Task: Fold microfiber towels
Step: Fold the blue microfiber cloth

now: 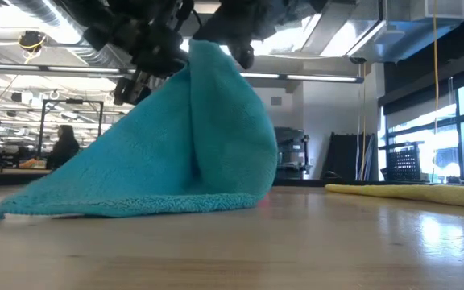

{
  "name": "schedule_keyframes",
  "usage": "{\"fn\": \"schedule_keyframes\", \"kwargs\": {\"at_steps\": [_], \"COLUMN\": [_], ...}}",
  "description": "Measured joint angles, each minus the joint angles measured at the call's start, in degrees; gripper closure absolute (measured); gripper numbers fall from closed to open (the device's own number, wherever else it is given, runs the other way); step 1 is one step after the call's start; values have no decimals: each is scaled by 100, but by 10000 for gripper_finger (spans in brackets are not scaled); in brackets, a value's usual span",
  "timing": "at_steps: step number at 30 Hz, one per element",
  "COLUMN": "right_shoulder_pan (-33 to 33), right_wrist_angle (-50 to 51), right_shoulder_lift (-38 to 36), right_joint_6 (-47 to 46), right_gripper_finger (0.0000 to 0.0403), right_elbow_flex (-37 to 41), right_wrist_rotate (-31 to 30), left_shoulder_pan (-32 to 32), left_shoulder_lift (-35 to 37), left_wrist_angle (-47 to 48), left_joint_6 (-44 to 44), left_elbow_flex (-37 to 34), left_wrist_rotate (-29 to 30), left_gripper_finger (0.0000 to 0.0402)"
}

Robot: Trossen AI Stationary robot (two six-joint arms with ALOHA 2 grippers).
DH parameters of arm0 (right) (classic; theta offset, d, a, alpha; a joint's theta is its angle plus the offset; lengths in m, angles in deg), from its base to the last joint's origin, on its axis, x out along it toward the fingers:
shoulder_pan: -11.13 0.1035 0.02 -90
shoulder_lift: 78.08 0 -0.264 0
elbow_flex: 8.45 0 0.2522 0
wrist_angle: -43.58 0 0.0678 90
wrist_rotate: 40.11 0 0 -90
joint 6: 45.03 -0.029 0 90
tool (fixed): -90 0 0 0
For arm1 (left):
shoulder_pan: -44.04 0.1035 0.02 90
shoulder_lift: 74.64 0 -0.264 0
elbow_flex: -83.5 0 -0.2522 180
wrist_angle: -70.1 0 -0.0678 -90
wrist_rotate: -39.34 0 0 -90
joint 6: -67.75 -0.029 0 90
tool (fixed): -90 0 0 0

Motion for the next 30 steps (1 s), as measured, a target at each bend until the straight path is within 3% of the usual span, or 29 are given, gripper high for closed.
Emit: {"fn": "schedule_keyframes", "kwargs": {"at_steps": [11, 30], "right_shoulder_pan": [4, -10], "right_wrist_angle": [869, 1330], "right_shoulder_lift": [242, 196], "right_joint_6": [244, 384], "right_gripper_finger": [397, 397], "right_elbow_flex": [-219, -448], "right_wrist_rotate": [-371, -996], "left_shoulder_pan": [-1, -1], "left_shoulder_lift": [0, -4], "left_wrist_angle": [-317, -268], "left_joint_6": [150, -8], "left_elbow_flex": [0, -2], "left_wrist_rotate": [-32, 120], "left_gripper_finger": [401, 401]}}
